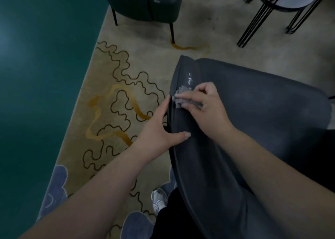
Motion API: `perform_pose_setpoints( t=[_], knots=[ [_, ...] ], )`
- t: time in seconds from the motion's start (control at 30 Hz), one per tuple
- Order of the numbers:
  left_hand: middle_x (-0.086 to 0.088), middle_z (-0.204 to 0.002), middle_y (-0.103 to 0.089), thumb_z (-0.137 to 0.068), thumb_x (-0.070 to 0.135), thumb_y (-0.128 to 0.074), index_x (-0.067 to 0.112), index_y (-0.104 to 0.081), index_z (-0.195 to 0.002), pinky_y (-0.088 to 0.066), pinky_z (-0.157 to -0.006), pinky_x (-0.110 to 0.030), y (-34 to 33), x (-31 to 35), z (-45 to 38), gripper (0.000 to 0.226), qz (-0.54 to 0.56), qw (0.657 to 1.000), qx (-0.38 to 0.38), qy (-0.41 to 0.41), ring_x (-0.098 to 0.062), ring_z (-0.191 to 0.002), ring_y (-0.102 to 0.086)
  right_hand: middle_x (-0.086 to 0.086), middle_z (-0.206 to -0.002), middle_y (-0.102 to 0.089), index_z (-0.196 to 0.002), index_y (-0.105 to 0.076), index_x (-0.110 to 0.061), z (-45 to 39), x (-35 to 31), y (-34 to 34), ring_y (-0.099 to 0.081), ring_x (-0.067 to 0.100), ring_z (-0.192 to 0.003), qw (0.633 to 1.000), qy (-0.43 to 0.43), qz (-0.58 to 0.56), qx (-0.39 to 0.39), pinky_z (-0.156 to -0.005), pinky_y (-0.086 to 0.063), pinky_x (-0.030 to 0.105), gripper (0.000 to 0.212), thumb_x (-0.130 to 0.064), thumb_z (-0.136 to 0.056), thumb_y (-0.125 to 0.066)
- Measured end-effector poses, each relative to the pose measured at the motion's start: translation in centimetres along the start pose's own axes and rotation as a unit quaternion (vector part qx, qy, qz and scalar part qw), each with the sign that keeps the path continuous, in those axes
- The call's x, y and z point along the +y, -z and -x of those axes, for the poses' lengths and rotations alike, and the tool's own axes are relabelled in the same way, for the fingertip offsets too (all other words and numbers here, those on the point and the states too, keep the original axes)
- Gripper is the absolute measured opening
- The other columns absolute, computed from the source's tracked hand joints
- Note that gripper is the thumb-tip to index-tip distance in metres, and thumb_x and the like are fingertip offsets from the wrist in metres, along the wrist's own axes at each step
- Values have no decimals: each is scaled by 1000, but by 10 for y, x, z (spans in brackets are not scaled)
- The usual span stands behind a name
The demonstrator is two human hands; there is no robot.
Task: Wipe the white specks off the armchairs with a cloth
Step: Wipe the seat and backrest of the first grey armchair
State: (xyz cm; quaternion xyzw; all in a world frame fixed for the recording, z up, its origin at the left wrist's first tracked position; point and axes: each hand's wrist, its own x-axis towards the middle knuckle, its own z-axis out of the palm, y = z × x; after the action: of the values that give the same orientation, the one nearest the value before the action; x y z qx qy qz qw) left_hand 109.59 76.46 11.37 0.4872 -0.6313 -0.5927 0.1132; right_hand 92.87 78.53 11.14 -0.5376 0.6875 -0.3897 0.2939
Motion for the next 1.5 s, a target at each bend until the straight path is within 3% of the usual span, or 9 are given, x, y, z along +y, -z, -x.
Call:
perform_pose_setpoints(
  t=[0.27, 0.4, 0.6, 0.77, 0.9, 1.0, 1.1, 1.27, 1.5],
  knots=[
    [24, -149, -26, -67, 42, -84, 47, -7, -149, -23, -79, 12, 3, 4, -23, 113, -43, 999, 15, 8, 24, -117, -20, -11, -96, -35, -102, -66, -39, -17, 16, 2, -45, 10, -95, 999, 1, -14, 33, -89, -36, 6, 39, -5, -81, -71],
    [20, -154, -26, -65, 45, -83, 47, -6, -150, -26, -101, -7, 6, 7, -35, 115, -46, 999, 12, 6, 12, -133, -24, -5, -97, -35, -102, -68, -37, -45, 17, 1, -44, 9, -96, 998, -12, -38, 45, -92, -36, 9, 35, -9, -83, -71],
    [18, -152, -34, -66, 39, -84, 46, -4, -151, -35, -111, -26, 8, 13, -50, 117, -52, 999, 3, 5, 3, -134, -35, -7, -99, -38, -104, -68, -36, -18, 23, 4, -47, 16, -99, 998, 18, -58, 10, -92, -39, 13, 39, -4, -81, -71],
    [21, -144, -42, -67, 35, -84, 41, -12, -151, -34, -93, 0, 5, 13, -50, 111, -44, 999, 14, -10, 16, -122, -41, -7, -100, -38, -105, -67, -37, -52, 21, 7, -46, 8, -102, 996, 17, -83, 2, -96, -38, 12, 34, -11, -85, -68],
    [38, -131, -35, -68, 36, -84, 47, -9, -149, -29, -81, 9, 3, 12, -49, 111, -42, 999, 27, -5, 34, -110, -31, 1, -115, -53, -105, -65, -44, -59, 40, 10, -55, -1, -103, 971, -91, -179, 127, -93, -40, 9, 32, -16, -89, -61],
    [45, -127, -28, -69, 41, -82, 46, -6, -151, -27, -81, 10, 0, 10, -50, 112, -52, 998, 38, -3, 38, -106, -28, -5, -111, -66, -106, -67, -30, -80, 47, 7, -61, -5, -102, 933, -185, -267, 155, -93, -44, 15, 25, -11, -94, -57],
    [43, -131, -27, -70, 43, -81, 47, -5, -150, -28, -86, 8, -2, 10, -50, 111, -62, 997, 47, -6, 34, -112, -28, 0, -115, -62, -114, -67, -25, -89, 49, 3, -59, 1, -107, 959, -183, -200, 87, -99, -44, 20, 24, -17, -95, -56],
    [48, -128, -27, -70, 38, -82, 41, -7, -152, -30, -87, 6, -3, 9, -51, 111, -67, 996, 49, -12, 30, -116, -32, -2, -107, -42, -106, -65, -44, -55, 37, 8, -46, -8, -98, 986, -97, -138, 18, -91, -34, 2, 30, -19, -91, -61],
    [42, -127, -35, -69, 43, -82, 48, -6, -150, -31, -83, 7, -3, 8, -51, 111, -73, 996, 57, -7, 33, -109, -34, 2, -111, -43, -113, -67, -29, -86, 26, 6, -48, -6, -95, 981, -135, -114, 78, -90, -31, -1, 25, -18, -93, -59]
  ],
)
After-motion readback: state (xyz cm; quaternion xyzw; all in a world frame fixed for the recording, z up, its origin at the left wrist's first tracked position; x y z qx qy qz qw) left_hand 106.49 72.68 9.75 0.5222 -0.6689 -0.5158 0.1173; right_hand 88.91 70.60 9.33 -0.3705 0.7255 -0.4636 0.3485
